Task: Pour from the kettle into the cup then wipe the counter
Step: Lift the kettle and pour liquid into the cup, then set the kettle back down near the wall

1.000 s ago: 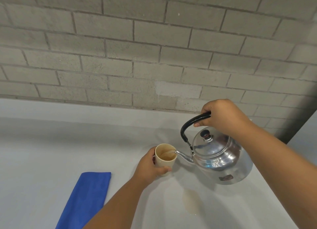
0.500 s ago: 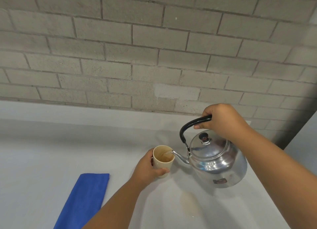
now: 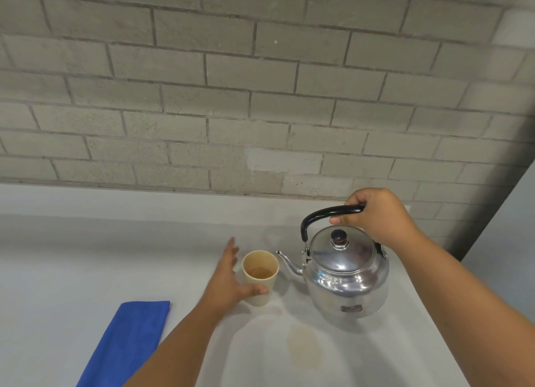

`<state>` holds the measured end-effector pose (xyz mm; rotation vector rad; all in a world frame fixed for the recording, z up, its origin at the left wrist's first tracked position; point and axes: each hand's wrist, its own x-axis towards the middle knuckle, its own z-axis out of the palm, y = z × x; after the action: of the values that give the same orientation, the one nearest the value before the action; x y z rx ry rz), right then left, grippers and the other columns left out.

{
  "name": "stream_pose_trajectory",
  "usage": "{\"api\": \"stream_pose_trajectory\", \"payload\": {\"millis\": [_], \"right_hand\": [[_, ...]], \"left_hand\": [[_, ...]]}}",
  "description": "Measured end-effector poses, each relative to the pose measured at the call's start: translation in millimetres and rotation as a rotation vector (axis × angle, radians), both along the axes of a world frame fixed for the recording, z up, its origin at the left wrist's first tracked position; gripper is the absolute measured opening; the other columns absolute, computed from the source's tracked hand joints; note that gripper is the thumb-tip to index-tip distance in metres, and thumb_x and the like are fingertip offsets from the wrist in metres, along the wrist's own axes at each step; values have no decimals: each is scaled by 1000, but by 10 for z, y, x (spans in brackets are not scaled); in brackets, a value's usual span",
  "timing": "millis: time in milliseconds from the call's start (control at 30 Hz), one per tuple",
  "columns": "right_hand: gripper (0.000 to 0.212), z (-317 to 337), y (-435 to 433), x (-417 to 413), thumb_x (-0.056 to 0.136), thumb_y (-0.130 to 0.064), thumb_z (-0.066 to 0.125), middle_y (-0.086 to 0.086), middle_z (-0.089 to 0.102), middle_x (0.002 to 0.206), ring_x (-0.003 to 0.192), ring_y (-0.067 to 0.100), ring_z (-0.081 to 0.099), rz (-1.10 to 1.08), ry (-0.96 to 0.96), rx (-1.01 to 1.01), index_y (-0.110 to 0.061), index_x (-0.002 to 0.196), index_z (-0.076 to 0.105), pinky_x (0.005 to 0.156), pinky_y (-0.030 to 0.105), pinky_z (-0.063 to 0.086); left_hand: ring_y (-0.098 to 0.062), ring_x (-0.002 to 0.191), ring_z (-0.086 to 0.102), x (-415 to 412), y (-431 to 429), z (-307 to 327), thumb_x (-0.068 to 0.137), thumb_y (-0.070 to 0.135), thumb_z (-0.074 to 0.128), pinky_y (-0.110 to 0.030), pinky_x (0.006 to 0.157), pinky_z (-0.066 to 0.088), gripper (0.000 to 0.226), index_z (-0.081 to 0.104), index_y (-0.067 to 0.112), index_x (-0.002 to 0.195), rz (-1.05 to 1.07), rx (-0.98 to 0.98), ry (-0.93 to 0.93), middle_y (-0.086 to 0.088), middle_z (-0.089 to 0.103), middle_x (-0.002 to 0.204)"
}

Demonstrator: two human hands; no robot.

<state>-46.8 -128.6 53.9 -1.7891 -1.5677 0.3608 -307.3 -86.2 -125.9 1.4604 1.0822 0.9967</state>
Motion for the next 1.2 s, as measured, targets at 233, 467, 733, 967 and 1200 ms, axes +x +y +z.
{"api": "stream_pose_trajectory", "payload": {"millis": [233, 467, 733, 967, 1200], "right_hand": [[28, -46, -59, 289, 51, -30, 90, -13, 59, 49, 44, -6, 53, -8, 145, 40, -22, 56, 64, 48, 15, 38], [24, -78, -139, 704, 63, -5, 80, -3, 64, 62, 56, 11, 57, -36, 222, 72, -23, 60, 65, 56, 23, 45], [18, -5, -146, 1478, 68, -11, 78, -3, 63, 68, 61, 11, 55, 32, 30, 28, -24, 73, 67, 55, 21, 42], [19, -52, 150, 2008, 76, -11, 67, -6, 59, 75, 67, 13, 54, 42, -308, -66, -19, 93, 69, 52, 21, 39], [20, -232, 490, 2282, 81, -11, 61, -2, 59, 82, 73, 18, 57, 33, -357, -133, -21, 98, 67, 62, 26, 43]], "left_hand": [[-1, 122, 39, 531, 6, 1093, 55, 62, 77, -25, 100, 31, 100, 27, 39, 138, 53, 438, 210, 16, 46, 132], [-18, 81, 59, 1504, -64, 1764, 82, 25, 65, -28, 64, 47, 27, 60, 21, 109, -304, 615, 616, 3, 63, 88], [-17, 81, 54, 2285, 98, 1918, 84, 24, 63, -27, 63, 39, 19, 63, 20, 103, -396, 656, 792, -1, 64, 97], [-18, 81, 57, 2826, 347, 1812, 86, 22, 61, -25, 61, 42, 22, 64, 21, 107, -399, 587, 801, -1, 62, 97], [-7, 63, 46, 3131, 637, 1644, 87, 13, 58, -25, 61, 35, 18, 66, 13, 104, -400, 598, 840, 5, 53, 79]]}}
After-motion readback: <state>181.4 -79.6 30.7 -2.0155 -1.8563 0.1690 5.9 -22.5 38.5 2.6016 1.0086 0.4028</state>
